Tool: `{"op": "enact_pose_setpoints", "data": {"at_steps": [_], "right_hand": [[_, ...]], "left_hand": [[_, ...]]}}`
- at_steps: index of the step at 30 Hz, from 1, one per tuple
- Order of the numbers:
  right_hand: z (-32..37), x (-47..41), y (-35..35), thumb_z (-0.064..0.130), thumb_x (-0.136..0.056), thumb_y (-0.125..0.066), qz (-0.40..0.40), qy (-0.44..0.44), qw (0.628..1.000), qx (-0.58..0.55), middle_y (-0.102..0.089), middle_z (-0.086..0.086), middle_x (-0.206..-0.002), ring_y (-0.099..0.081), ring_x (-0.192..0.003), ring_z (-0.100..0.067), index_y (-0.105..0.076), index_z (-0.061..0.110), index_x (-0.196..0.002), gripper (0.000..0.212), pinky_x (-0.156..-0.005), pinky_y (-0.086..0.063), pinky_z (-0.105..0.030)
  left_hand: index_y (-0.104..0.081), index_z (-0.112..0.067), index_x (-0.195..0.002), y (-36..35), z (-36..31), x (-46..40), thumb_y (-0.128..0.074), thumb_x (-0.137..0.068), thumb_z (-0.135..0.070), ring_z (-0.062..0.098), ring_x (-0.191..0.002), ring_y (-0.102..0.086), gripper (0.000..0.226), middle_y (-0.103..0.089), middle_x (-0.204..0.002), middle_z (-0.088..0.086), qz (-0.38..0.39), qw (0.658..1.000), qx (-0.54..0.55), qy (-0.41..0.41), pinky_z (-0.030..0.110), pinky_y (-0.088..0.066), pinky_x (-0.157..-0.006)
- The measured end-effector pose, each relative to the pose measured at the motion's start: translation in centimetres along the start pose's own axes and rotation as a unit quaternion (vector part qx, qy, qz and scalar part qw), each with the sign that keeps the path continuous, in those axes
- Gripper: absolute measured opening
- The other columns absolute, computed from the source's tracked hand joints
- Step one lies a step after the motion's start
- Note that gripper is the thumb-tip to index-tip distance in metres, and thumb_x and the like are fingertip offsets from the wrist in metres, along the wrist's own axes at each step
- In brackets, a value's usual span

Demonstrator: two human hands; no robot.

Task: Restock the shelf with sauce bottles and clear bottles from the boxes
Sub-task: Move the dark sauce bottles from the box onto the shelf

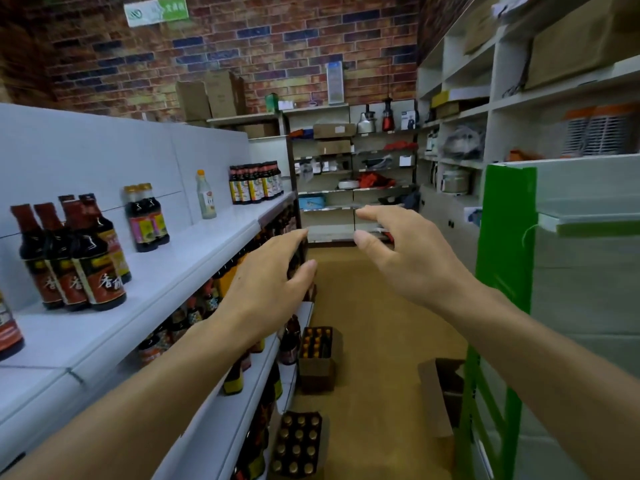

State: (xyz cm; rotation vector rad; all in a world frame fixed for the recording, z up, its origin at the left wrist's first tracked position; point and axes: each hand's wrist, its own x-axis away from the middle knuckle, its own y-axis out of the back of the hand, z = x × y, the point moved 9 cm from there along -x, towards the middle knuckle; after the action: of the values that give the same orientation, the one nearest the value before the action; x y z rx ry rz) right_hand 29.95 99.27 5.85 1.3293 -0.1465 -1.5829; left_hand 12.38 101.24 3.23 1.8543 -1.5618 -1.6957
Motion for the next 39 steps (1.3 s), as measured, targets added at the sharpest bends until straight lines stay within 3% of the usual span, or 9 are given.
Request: {"op": "enact_pose_setpoints", "data": {"at_steps": [8, 12, 22, 26, 34, 39], "right_hand": [[-9.1, -9.2, -3.9, 0.040, -0.099, -0.048, 0.006, 0.019, 1.000, -0.022, -0.053, 0.005, -0.140, -0.042, -0.132, -0.013, -0.050, 0.023, -0.140, 0.045, -0.109, -0.037, -0.037], [-13.6, -14.0, -5.2, 0.039, -0.099, -0.049, 0.018, 0.031, 0.999, -0.029, -0.054, 0.004, -0.139, -0.043, -0.132, -0.014, -0.051, 0.022, -0.138, 0.043, -0.109, -0.037, -0.038], [-23.0, -23.7, -11.0, 0.041, -0.099, -0.048, 0.029, 0.045, 0.997, -0.055, -0.055, 0.007, -0.138, -0.044, -0.131, -0.011, -0.053, 0.024, -0.137, 0.042, -0.109, -0.038, -0.038], [-26.1, -27.7, -14.2, 0.042, -0.098, -0.048, 0.029, 0.046, 0.997, -0.060, -0.054, 0.008, -0.138, -0.044, -0.131, -0.011, -0.053, 0.025, -0.136, 0.042, -0.109, -0.038, -0.039], [-29.1, -37.9, -20.6, 0.041, -0.099, -0.048, 0.029, 0.065, 0.996, -0.045, -0.057, 0.006, -0.133, -0.046, -0.126, -0.014, -0.054, 0.024, -0.134, 0.040, -0.105, -0.039, -0.037], [-29.7, -44.1, -24.9, 0.039, -0.098, -0.049, 0.020, 0.083, 0.994, -0.071, -0.058, 0.006, -0.130, -0.048, -0.122, -0.012, -0.056, 0.023, -0.133, 0.039, -0.100, -0.041, -0.034]], "left_hand": [[-0.039, -0.027, -0.147, -7.0, 2.8, -10.0, -0.053, -0.096, -0.039, 0.010, -0.134, -0.043, 0.054, -0.047, -0.147, -0.007, -0.014, 0.999, -0.014, 0.026, 0.028, -0.033, -0.108], [-0.038, -0.027, -0.147, -10.3, 3.3, -15.1, -0.052, -0.097, -0.038, 0.009, -0.134, -0.041, 0.054, -0.046, -0.148, -0.007, -0.019, 0.999, -0.018, 0.040, 0.025, -0.031, -0.107], [-0.038, -0.025, -0.148, -17.4, 6.9, -25.5, -0.052, -0.098, -0.036, 0.013, -0.131, -0.047, 0.053, -0.046, -0.148, -0.005, -0.017, 0.998, -0.016, 0.066, 0.041, -0.041, -0.110], [-0.039, -0.025, -0.148, -20.1, 10.1, -29.6, -0.052, -0.098, -0.036, 0.011, -0.133, -0.043, 0.053, -0.046, -0.148, -0.006, -0.026, 0.997, -0.040, 0.064, 0.028, -0.035, -0.109], [-0.040, -0.027, -0.147, -22.4, 17.5, -38.9, -0.053, -0.097, -0.035, 0.010, -0.128, -0.047, 0.052, -0.051, -0.144, -0.007, -0.044, 0.996, -0.046, 0.059, 0.019, -0.032, -0.097], [-0.040, -0.026, -0.147, -22.7, 22.6, -43.7, -0.051, -0.098, -0.035, 0.015, -0.130, -0.048, 0.051, -0.049, -0.146, -0.006, -0.056, 0.994, -0.062, 0.070, 0.038, -0.041, -0.108]]}}
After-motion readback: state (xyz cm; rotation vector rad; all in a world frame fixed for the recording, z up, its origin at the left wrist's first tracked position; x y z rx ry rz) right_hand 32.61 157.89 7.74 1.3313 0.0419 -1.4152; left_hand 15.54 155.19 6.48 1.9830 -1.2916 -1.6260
